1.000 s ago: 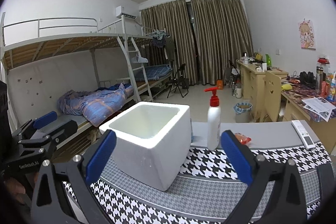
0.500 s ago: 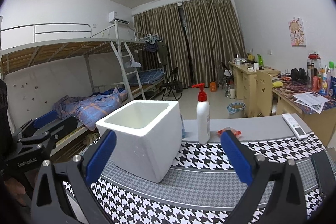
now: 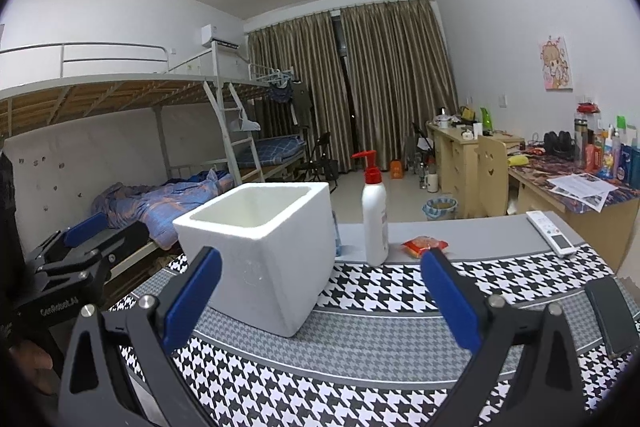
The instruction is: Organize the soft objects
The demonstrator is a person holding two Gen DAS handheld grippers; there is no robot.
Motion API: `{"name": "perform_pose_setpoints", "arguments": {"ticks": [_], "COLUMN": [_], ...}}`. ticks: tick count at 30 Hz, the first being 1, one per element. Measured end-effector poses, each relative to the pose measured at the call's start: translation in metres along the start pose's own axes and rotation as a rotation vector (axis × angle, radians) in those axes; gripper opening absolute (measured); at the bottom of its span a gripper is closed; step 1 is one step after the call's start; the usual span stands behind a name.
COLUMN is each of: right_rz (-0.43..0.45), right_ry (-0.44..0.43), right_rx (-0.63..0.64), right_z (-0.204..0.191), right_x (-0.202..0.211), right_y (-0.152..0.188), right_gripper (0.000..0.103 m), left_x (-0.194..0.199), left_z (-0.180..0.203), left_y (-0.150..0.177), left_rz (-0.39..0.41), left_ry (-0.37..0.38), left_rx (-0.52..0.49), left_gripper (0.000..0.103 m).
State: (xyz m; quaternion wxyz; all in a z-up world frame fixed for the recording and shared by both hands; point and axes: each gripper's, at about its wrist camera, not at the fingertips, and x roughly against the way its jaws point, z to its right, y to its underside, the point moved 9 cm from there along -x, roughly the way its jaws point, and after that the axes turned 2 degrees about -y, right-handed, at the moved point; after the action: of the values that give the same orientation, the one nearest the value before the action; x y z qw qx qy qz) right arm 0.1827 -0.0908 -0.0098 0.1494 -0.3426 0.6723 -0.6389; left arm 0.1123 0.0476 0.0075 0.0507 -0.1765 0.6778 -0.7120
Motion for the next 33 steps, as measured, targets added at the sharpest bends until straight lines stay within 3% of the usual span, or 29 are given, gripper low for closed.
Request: {"name": "perform_pose_setpoints", "arguments": {"ticks": [7, 22, 33], "right_rz": [0.007, 0.005, 0.004], "right_ry": [-0.003, 0.054, 0.042], "right_rx": [0.003, 0.011, 0.009], "right_z": [-0.006, -0.002, -0.007], "right_x": [0.005, 0.003, 0.002], "right_y": [0.012, 0.031, 0.036], "right_gripper": [0.101, 0.101, 0.101], "left_x": [0.008, 0.003, 0.005], "left_z": [-0.001, -0.007, -0.009], "left_y": [0.008, 0.028, 0.035], "left_rz": [0.03, 0.007, 0.001], "left_ry": [-0.014, -0.014, -0.011], "left_rx": [0.001, 0.016, 0.005], "left_gripper": [0.102, 0.102, 0.102]}}
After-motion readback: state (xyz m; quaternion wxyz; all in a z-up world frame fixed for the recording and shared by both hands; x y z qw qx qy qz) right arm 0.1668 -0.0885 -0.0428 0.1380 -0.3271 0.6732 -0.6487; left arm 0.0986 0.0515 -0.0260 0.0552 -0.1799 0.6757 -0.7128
